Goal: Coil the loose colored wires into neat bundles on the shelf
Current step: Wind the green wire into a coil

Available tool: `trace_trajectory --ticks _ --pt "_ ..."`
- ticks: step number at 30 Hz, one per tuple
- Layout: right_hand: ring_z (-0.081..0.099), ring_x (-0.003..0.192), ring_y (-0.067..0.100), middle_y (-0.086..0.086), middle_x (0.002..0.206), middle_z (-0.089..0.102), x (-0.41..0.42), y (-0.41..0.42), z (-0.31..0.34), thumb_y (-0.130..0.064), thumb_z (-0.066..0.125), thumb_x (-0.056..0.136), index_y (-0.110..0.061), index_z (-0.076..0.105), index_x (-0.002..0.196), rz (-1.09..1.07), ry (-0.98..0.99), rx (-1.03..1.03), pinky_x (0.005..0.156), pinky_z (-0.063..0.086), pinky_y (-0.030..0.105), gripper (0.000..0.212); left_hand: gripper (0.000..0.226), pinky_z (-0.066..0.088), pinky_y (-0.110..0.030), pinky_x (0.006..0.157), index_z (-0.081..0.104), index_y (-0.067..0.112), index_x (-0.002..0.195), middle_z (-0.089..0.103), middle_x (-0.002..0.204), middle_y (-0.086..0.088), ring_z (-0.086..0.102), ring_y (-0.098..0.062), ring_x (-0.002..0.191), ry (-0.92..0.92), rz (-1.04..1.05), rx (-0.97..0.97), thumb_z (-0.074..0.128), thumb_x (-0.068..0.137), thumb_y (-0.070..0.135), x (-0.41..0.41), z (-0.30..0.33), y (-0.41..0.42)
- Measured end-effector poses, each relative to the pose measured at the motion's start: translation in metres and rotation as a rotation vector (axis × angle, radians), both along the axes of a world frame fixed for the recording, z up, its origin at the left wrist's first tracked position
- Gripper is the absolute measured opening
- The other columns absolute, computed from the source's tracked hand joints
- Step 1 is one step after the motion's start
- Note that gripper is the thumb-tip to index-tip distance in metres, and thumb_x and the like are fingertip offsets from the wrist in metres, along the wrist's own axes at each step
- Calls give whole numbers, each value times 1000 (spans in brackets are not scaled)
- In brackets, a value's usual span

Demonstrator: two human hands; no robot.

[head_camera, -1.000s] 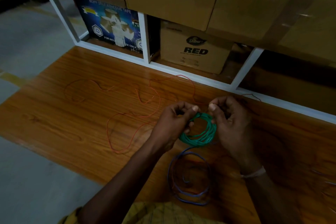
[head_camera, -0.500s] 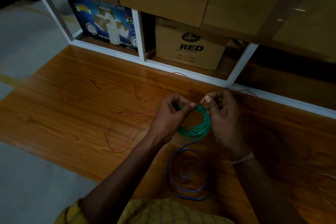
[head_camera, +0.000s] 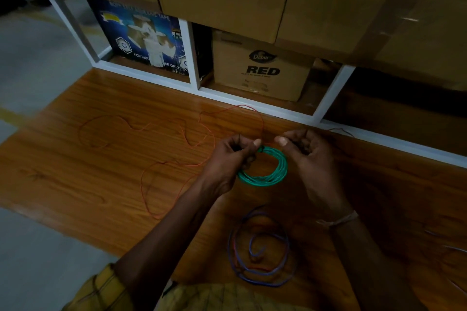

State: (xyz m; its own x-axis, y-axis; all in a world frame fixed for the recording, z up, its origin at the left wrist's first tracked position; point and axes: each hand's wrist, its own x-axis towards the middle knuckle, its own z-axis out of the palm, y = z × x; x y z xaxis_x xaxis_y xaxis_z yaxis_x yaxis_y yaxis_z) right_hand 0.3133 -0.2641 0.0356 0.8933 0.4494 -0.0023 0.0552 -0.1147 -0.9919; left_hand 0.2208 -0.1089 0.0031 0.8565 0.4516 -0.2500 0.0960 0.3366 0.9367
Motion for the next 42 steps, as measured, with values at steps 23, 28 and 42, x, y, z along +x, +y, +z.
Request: trace_trajectory --ticks 23,28,42 --pt "68 99 27 2 95 67 171 36 -64 -13 79 84 -13 65 94 -288 7 -398 83 58 42 17 12 61 -34 70 71 12 91 74 93 -15 72 -28 86 127 -28 144 72 98 22 160 -51 55" --pt "70 94 29 3 98 71 194 37 -108 -28 84 77 -25 64 86 -307 41 -460 81 61 50 22 16 64 -46 79 75 2 91 78 92 -13 76 -29 88 100 22 526 78 88 17 178 -78 57" --pt "62 109 35 22 113 68 139 17 -50 -6 66 94 8 69 111 -100 -166 -652 94 47 41 22 22 57 -38 87 75 -1 112 77 107 -20 73 -32 99 57 18 1022 74 96 15 161 -69 56"
